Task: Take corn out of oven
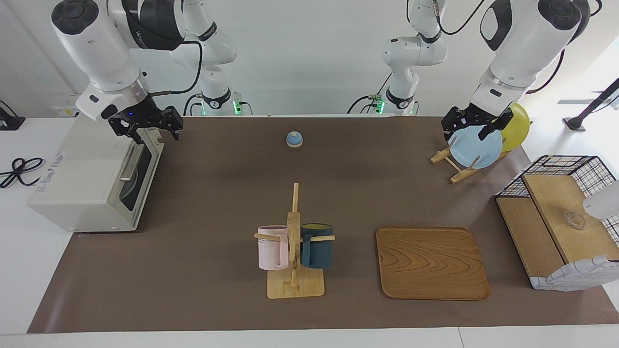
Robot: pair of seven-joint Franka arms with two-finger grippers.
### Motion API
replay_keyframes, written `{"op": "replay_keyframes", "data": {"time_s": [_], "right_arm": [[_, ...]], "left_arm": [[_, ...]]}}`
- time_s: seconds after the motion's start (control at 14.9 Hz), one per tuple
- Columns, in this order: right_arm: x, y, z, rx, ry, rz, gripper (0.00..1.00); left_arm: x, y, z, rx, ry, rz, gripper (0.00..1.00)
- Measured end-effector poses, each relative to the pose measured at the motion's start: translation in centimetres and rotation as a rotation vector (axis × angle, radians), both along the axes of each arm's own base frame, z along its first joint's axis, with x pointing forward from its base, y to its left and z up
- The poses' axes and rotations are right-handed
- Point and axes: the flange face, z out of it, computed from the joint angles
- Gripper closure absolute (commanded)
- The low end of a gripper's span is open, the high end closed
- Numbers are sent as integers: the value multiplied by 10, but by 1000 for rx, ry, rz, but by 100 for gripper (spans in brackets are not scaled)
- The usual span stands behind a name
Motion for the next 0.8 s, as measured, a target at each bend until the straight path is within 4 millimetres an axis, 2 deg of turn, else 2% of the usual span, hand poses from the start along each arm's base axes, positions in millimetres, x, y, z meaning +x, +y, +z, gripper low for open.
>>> {"op": "replay_keyframes", "data": {"time_s": [0.33, 0.4, 0.47, 0.54, 0.6, 0.8], "right_arm": [[0, -1, 0, 0, 1, -1, 0], [0, -1, -1, 0, 2, -2, 11], [0, -2, -2, 0, 4, -4, 50], [0, -3, -3, 0, -1, -5, 80], [2, -3, -5, 0, -11, -4, 100], [0, -11, -25, 1, -30, -10, 100]], "left_arm": [[0, 0, 0, 0, 0, 0, 0], [0, 0, 0, 0, 0, 0, 0], [0, 0, 0, 0, 0, 0, 0], [0, 0, 0, 0, 0, 0, 0], [0, 0, 0, 0, 0, 0, 0], [0, 0, 0, 0, 0, 0, 0]]}}
